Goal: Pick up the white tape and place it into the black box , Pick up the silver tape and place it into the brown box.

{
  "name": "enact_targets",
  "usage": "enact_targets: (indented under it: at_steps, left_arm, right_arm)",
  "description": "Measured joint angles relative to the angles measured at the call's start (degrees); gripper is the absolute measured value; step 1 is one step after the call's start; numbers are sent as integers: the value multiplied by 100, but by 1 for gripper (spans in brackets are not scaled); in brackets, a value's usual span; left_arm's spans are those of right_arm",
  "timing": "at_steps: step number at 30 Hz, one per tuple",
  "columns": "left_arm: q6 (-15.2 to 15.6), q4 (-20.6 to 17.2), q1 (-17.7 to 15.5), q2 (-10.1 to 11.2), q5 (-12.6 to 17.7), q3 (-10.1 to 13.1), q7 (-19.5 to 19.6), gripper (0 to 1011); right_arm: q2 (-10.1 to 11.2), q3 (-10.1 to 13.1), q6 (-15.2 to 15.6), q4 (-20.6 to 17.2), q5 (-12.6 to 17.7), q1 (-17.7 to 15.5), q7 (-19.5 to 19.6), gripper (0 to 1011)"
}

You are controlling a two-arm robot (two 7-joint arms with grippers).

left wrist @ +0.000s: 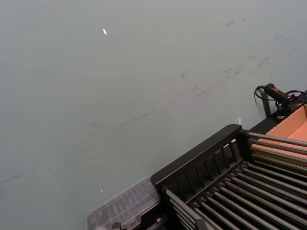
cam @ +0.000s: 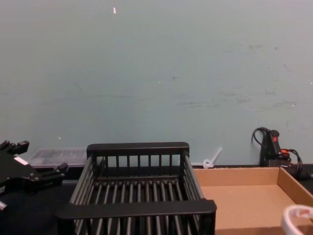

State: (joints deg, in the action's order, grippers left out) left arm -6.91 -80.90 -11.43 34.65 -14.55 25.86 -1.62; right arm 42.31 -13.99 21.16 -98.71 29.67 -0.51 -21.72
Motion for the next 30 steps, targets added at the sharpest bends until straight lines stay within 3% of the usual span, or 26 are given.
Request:
enact_targets:
  at_steps: [18, 30]
  left_arm:
    - [0, 0, 0, 0, 0, 0, 0, 1001]
    - [0, 0, 0, 0, 0, 0, 0, 1001]
  right_arm:
    - [-570, -499, -338, 525, -593, 1118, -68, 74]
    - [-1146, -926, -480, 1194, -1024, 1961, -238, 74]
